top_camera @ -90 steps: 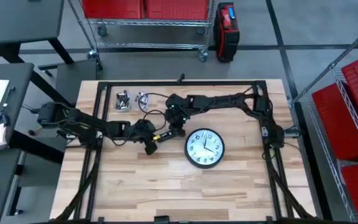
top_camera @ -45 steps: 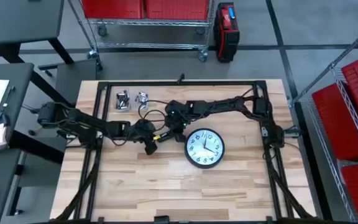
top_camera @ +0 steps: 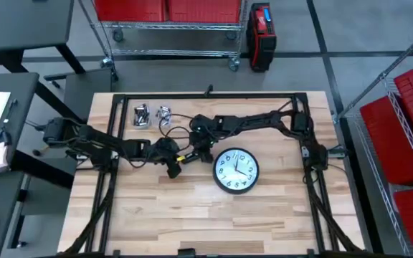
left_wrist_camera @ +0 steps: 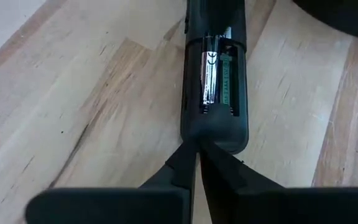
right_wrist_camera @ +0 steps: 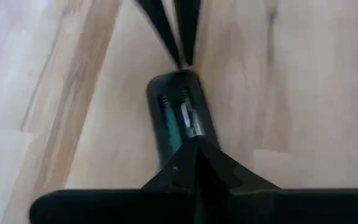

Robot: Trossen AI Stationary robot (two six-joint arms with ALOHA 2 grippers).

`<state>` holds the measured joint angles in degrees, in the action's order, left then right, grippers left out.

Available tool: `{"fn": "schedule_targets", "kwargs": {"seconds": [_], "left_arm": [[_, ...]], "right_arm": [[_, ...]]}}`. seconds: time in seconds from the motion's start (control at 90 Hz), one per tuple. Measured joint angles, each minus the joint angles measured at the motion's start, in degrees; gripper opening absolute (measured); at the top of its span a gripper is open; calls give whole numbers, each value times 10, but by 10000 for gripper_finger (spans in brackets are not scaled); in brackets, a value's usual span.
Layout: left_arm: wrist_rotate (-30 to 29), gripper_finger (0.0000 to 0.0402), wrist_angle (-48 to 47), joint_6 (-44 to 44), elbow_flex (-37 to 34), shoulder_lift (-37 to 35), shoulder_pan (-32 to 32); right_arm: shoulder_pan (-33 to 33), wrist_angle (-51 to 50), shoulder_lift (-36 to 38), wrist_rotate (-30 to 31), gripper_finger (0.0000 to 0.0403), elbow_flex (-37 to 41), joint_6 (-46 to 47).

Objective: Insert battery
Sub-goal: Insert the silver battery into the remote

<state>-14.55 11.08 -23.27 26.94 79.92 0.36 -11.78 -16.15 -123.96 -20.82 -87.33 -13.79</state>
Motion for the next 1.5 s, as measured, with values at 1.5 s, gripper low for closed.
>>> {"fn": "schedule_targets", "kwargs": {"seconds": [1.5], "left_arm": [[0,4,0,-1,0,0,0]], "right_arm": [[-12,87,6,-31,0,61,38]]}}
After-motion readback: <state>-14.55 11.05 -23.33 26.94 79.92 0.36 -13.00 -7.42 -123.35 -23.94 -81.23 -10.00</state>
